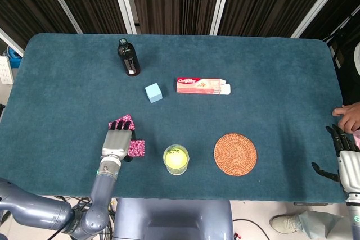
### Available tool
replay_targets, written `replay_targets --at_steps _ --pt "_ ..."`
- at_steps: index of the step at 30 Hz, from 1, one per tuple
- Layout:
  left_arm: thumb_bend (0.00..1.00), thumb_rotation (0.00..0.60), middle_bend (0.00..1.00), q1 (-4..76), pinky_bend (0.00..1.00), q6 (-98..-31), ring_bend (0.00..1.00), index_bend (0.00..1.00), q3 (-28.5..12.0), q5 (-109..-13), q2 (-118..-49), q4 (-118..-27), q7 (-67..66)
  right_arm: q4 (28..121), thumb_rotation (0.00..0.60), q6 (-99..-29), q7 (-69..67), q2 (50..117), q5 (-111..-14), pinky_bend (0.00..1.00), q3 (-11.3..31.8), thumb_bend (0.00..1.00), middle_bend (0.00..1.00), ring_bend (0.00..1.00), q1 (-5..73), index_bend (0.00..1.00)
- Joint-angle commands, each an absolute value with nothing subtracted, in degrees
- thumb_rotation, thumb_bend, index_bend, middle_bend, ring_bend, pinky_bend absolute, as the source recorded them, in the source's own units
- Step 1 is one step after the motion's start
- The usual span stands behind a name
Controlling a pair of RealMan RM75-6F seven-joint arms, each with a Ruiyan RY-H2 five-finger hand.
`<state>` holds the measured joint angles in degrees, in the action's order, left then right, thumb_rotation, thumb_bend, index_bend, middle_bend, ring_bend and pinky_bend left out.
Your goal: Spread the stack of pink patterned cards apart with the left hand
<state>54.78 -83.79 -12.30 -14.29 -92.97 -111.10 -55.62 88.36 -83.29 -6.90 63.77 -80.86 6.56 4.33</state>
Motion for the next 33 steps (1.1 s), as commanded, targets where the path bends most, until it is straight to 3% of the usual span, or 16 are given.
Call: replay_targets --at_steps 1,21,33 --pt "0.2 0.6 0.15 54.99 0.01 -83.17 0.0 0.5 -11.68 -15.67 -94.0 -109.47 -55.86 88.24 0.6 -83.16 -7.0 63.77 -80.77 0.28 6.6 0.17 0.05 0.16 4.36 0.09" --pt "0.2 0.6 0.12 54.3 0.0 -79.71 0.0 0.45 -11.97 -18.08 -95.65 -105.25 -55.65 88.0 0.6 -82.77 -6.95 63.91 -80.13 0.28 6.88 0.17 0.05 0.16 4.44 0.09" --pt "0.16 0.6 0.11 54.51 0.0 -79.18 0.0 0.36 -12.21 -17.9 -96.21 -104.58 -56.87 88.13 0.6 -82.61 -6.79 63.92 -79.69 0.28 7.04 0.17 0.05 0.16 4.4 0.09"
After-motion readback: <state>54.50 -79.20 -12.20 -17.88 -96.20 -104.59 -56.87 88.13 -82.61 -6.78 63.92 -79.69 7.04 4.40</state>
